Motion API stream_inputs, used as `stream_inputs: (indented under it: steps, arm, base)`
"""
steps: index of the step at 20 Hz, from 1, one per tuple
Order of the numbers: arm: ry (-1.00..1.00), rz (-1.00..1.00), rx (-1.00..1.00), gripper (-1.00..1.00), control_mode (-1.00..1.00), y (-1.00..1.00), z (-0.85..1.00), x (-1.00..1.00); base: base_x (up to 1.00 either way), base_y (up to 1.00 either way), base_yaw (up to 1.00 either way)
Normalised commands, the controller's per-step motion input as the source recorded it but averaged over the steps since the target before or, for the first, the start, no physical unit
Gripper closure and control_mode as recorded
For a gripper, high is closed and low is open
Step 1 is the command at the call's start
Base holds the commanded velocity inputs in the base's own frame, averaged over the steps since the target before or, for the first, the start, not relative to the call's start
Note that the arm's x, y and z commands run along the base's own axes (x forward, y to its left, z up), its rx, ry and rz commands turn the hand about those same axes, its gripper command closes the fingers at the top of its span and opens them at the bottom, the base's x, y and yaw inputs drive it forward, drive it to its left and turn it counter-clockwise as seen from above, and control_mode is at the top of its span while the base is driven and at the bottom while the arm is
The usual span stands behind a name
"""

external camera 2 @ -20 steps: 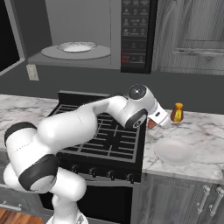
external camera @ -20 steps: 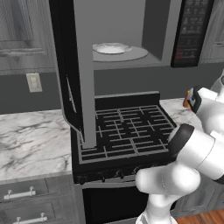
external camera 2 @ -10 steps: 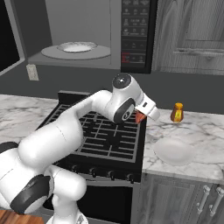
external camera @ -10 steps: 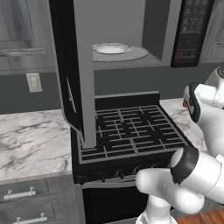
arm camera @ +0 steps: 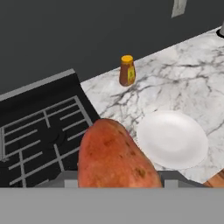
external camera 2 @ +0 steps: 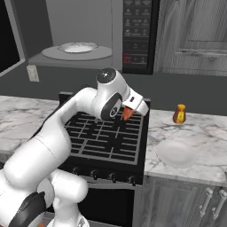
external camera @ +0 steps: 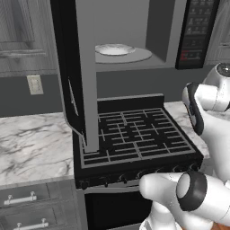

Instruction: Pick the sweet potato from the counter and place it in the microwave. Then turn on the microwave.

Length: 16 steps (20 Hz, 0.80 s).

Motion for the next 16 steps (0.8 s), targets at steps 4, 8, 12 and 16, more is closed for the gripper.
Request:
stream_inputs:
  steps: [4, 8, 12, 16]
  arm:
    - [0.0, 0.11, -0.02, 1.0, -1.0, 0.48, 0.24, -0.11]
    - [0.0, 0.11, -0.02, 1.0, -1.0, 0.49, 0.18, -0.07]
    - [0.0, 0.1, -0.02, 1.0, -1.0, 0.5, 0.12, -0.01]
    - [0.0, 0.09, -0.02, 1.0, -1.0, 0.5, 0.12, 0.0]
  base:
    - [0.0, 0.0, 0.0]
    - [0.0, 0.0, 0.0]
    - [0.0, 0.0, 0.0]
    - [0.0, 0.0, 0.0]
